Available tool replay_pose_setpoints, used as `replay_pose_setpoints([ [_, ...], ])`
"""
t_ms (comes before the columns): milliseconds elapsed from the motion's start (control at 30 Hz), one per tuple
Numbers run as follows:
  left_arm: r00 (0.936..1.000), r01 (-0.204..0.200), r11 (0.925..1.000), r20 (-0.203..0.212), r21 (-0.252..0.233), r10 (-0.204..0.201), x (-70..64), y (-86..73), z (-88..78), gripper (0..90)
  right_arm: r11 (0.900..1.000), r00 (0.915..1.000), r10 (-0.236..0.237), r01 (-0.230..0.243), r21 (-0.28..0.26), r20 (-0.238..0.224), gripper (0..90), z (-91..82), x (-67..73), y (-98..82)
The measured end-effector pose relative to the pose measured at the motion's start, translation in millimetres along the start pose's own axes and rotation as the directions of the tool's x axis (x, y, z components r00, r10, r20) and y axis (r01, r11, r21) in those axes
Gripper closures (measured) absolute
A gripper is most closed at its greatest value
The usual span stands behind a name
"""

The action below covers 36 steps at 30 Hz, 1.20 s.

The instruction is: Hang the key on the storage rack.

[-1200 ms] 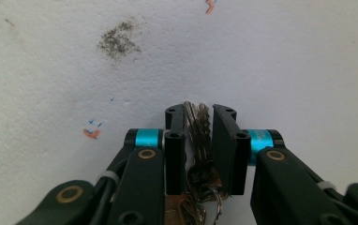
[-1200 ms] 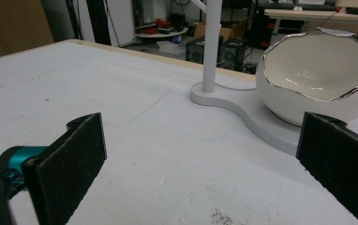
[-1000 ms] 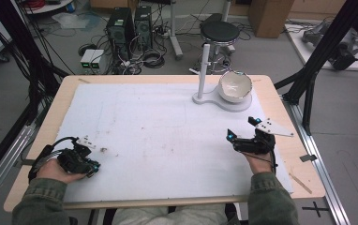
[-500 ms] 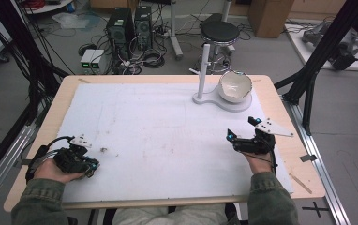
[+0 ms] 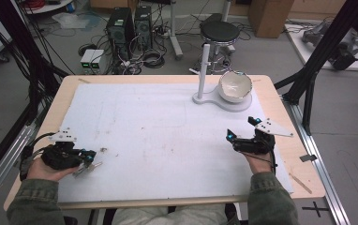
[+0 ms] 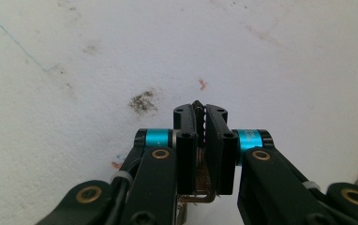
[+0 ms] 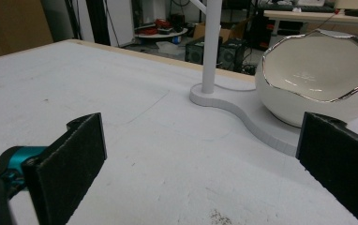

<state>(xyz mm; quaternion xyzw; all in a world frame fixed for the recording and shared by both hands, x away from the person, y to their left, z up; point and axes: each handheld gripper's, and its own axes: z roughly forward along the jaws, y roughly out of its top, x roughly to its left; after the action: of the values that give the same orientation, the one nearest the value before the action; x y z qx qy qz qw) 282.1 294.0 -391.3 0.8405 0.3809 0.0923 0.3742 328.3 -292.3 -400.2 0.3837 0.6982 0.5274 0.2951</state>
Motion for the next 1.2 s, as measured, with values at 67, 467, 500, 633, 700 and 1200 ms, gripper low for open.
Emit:
replay_pose_setpoints([
  [67, 1.0000, 0.004, 1.0000, 0.001, -0.007, -0.004, -0.2, 0.3, -0.6, 82.8, 1.000, 1.0000, -0.001, 0.001, 0.000, 0.001, 0.8, 0.1, 0.0, 0.0],
  [467, 0.9995, 0.029, 0.9934, -0.009, -0.111, -0.030, 4.0, 6.3, -8.1, 82.8, 1.000, 1.0000, -0.005, 0.005, 0.005, 0.001, 0.8, 0.1, 1.4, 0.0],
  [500, 0.9995, 0.024, 0.9935, -0.019, -0.112, -0.026, 4.5, 7.3, -8.8, 82.8, 1.000, 1.0000, -0.007, 0.007, 0.004, 0.001, 0.8, 0.5, 1.2, 0.1],
  [633, 0.9992, 0.016, 0.9913, -0.034, -0.131, -0.020, 4.6, 12.6, -11.1, 82.8, 1.000, 1.0000, -0.008, 0.008, 0.004, 0.000, 0.8, 1.1, 1.0, 0.0],
  [700, 0.9991, 0.006, 0.9910, -0.042, -0.134, -0.012, 3.4, 16.5, -11.3, 82.7, 1.000, 1.0000, -0.006, 0.006, 0.005, 0.002, 0.8, 1.3, 2.0, 0.0],
  [1200, 0.9983, -0.055, 0.9920, -0.026, -0.114, 0.053, -0.4, 62.9, -6.7, 82.7, 1.000, 0.9999, -0.010, 0.010, 0.003, 0.002, 0.8, 0.3, 1.8, 0.5],
])
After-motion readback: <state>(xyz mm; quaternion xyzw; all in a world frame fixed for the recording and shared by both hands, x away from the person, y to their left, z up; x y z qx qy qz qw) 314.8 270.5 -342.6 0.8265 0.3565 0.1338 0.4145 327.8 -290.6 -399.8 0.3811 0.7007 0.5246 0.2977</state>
